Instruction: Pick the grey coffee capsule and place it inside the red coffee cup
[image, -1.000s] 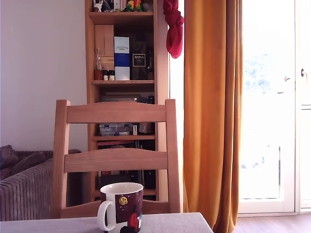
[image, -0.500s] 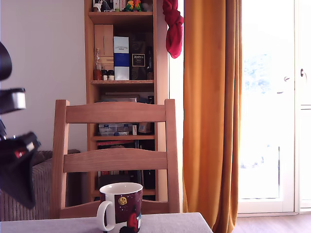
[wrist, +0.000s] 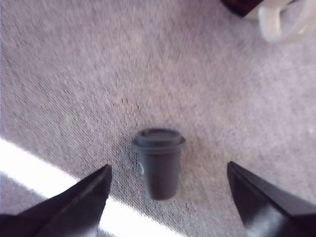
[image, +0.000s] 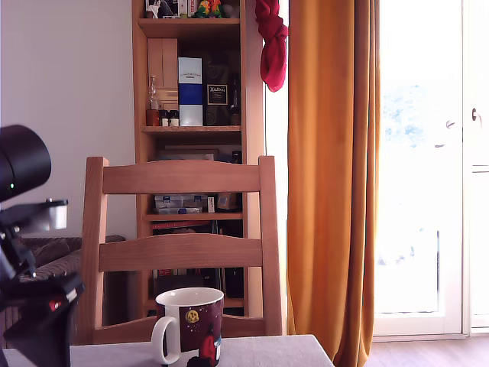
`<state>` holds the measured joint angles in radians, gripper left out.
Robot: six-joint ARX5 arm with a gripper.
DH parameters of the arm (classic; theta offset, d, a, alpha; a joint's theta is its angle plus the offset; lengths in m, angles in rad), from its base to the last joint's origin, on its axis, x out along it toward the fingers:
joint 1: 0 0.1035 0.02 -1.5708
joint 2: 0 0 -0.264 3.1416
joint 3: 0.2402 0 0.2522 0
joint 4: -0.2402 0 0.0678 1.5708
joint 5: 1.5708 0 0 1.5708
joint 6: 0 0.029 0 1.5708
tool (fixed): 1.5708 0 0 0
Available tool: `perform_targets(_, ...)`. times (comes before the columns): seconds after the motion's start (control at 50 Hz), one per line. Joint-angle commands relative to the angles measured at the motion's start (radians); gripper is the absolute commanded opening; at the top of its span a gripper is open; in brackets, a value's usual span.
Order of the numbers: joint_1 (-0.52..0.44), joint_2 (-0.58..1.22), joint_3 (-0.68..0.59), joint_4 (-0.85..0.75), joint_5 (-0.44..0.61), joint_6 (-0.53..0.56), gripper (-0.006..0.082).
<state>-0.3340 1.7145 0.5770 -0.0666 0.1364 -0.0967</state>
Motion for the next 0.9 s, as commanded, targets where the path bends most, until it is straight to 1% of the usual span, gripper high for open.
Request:
perform_targets(0.0, -0.002, 0.033, 0.005, 0.012, 0.003, 0.008, 0.0685)
perform_targets(0.24, -0.002, 0.094, 0.026, 0.045, 0.006, 0.008, 0.0676)
perform_targets(0.48, -0.002, 0.140, 0.053, 0.035, 0.005, 0.009, 0.0484)
perform_targets(0.62, -0.002, 0.177, 0.063, 0.009, 0.005, 0.011, 0.0443)
perform_targets(0.74, -0.002, 0.197, 0.067, 0.001, 0.005, 0.013, 0.0381)
perform_targets(0.88, -0.002, 0.197, 0.074, 0.006, 0.005, 0.019, 0.0240)
